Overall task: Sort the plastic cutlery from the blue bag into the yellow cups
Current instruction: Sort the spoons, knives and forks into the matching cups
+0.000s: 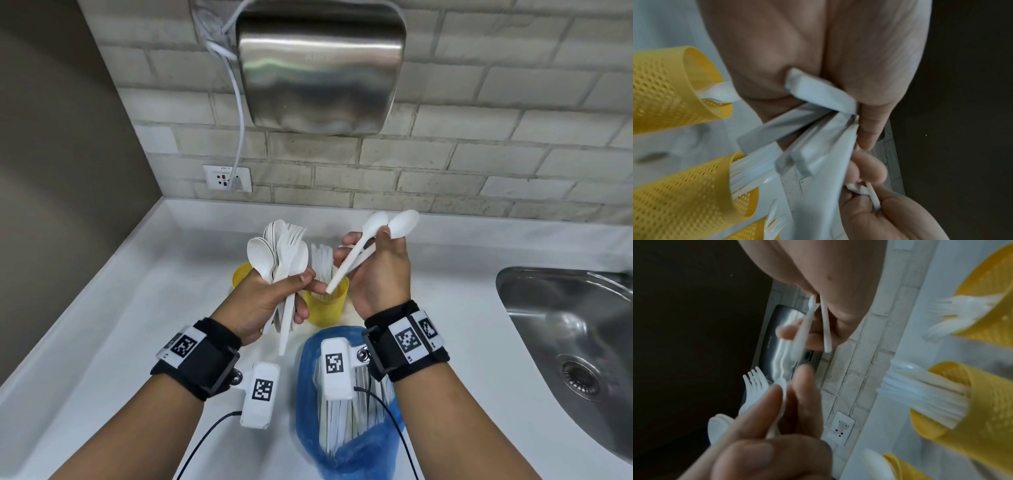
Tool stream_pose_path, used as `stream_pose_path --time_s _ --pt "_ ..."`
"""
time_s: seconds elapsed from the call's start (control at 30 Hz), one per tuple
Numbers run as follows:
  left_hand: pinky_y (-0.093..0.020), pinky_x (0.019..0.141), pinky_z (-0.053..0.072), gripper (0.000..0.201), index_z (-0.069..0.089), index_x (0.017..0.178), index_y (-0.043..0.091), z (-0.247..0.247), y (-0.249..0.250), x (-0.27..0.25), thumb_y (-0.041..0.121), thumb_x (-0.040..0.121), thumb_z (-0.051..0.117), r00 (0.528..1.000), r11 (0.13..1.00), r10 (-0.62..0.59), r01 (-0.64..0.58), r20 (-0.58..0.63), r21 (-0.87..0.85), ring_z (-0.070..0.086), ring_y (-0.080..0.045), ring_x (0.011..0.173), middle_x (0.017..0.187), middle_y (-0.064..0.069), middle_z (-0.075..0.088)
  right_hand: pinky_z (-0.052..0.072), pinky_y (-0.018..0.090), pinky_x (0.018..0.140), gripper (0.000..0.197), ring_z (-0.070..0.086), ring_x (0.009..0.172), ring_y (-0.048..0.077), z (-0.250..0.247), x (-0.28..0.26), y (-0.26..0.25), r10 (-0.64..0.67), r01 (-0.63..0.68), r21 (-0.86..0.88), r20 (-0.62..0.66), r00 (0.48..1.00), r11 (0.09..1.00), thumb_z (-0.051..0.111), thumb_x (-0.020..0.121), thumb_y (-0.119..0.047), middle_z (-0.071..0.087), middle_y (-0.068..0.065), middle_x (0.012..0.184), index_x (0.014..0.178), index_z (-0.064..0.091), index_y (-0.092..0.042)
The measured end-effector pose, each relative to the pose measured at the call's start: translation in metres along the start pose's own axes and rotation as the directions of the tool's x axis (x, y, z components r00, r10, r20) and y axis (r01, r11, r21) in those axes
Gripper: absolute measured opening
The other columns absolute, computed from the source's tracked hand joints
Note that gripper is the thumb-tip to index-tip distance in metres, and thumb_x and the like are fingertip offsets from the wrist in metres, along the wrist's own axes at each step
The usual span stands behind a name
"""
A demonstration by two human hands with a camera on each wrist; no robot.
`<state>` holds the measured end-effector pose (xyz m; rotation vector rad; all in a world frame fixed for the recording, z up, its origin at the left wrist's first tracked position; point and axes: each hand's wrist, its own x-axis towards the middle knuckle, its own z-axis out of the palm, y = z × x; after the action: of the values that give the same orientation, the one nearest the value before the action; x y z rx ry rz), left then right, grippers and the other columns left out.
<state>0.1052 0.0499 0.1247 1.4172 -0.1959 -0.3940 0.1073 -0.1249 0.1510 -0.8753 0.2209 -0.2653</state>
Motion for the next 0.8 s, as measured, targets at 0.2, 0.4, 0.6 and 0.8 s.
stream_pose_path --time_s 0.2,0.4,0.6,0.8 --pt "-0.044 0.056 0.038 0.013 0.066 0.103 0.012 0.007 0.003 0.004 0.025 0.099 0.067 0.987 0.992 0.106 -0.097 -0.123 0.075 0.057 -0.025 0.052 0.098 -0.011 0.073 0.024 0.023 0.044 0.015 0.035 0.048 0.013 0.003 -0.005 0.003 0.02 -0.008 -0.228 0.051 0.999 0.974 0.043 0.107 -0.03 0.047 0.005 0.073 0.102 0.054 -0.021" --pt "-0.034 0.055 0.048 0.011 0.068 0.107 0.004 0.019 0.013 0.016 0.011 0.099 0.067 0.956 0.982 0.19 -0.181 -0.225 0.061 0.054 -0.027 0.054 0.092 -0.019 0.069 0.041 0.029 0.057 0.034 0.051 0.062 0.013 0.003 -0.011 0.026 -0.096 0.171 -0.569 0.161 0.982 0.805 0.037 0.107 -0.04 0.056 -0.004 0.07 0.088 0.057 -0.019" --pt "-0.038 0.06 0.051 0.007 0.075 0.096 0.007 0.026 0.011 0.024 0.012 0.092 0.075 0.923 0.985 0.171 -0.15 -0.345 0.089 0.058 -0.025 0.054 0.082 -0.02 0.073 0.049 0.018 0.07 0.038 0.057 0.067 0.001 0.0 -0.016 0.037 -0.235 0.403 -0.717 0.328 0.915 0.568 0.035 0.11 -0.027 0.057 -0.016 0.073 0.146 0.048 -0.026" --pt "-0.034 0.059 0.048 0.006 0.075 0.095 0.01 0.025 0.009 0.026 0.015 0.091 0.076 0.93 0.99 0.092 -0.123 -0.357 -0.064 0.052 -0.022 0.052 0.081 -0.01 0.071 0.051 0.03 0.094 0.04 0.065 0.1 0.011 -0.007 -0.013 0.039 -0.311 0.462 -0.773 0.352 0.883 0.436 0.041 0.105 -0.029 0.072 -0.007 0.106 0.14 0.059 -0.022"
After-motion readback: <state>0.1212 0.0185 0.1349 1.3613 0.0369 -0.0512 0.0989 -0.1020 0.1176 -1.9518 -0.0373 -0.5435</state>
